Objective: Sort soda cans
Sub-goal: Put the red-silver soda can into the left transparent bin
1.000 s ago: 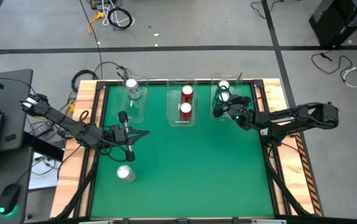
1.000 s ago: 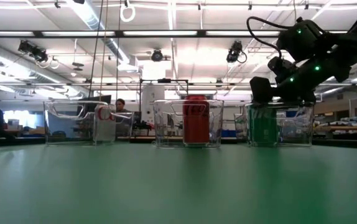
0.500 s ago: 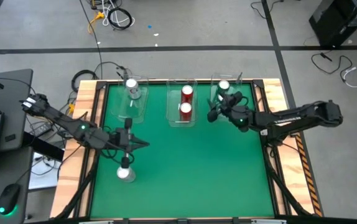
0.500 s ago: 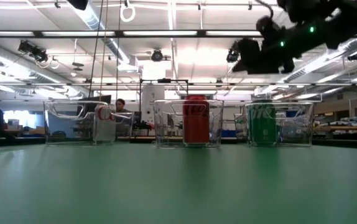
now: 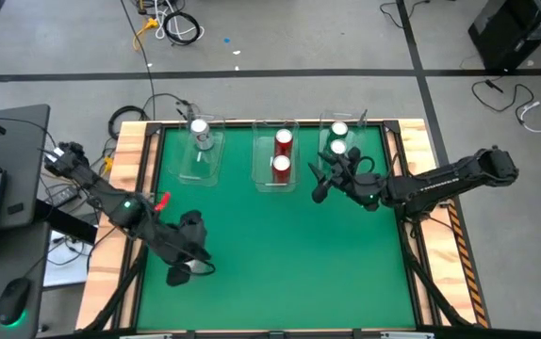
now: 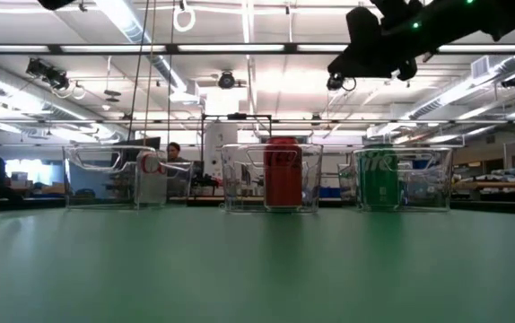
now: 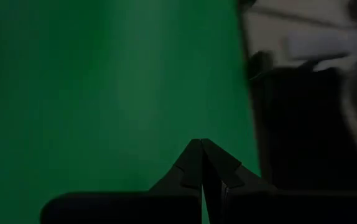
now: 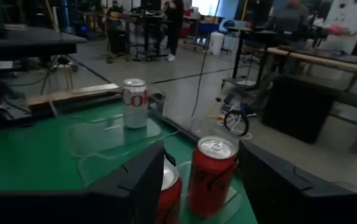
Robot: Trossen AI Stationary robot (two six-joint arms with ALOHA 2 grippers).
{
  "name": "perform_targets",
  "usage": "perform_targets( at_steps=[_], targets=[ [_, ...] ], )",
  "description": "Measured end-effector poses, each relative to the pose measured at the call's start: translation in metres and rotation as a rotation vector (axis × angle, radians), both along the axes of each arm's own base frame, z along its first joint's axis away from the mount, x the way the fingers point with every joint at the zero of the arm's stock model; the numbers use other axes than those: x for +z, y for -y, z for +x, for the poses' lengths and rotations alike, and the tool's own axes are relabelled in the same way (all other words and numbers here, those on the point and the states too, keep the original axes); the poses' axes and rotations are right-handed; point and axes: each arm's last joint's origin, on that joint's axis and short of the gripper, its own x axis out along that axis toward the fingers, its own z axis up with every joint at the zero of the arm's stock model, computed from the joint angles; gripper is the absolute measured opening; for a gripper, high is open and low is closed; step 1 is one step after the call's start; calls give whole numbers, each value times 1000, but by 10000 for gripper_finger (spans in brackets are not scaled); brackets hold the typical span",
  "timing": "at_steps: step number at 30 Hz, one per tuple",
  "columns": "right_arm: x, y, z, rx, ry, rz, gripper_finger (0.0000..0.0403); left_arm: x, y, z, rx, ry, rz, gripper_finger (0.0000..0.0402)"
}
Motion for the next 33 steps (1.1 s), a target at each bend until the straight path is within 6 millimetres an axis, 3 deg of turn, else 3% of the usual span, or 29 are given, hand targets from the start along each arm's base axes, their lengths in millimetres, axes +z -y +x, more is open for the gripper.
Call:
perform_targets(
  at_steps=[7,15,24,33],
  targets=[
    [-5,-4,-1,9,-14,45,220,10,10,11,122,-357,35,47],
    [-6,-5,0,54,-20,58,226,-14,18,24,155,-672,117,158],
    [-8,-5,-1,57,-27,77,215,-30,23,33,160,-766,136,269],
    [-9,-5,0,76,-29,82,214,-33,23,34,172,-769,187,314]
  ],
)
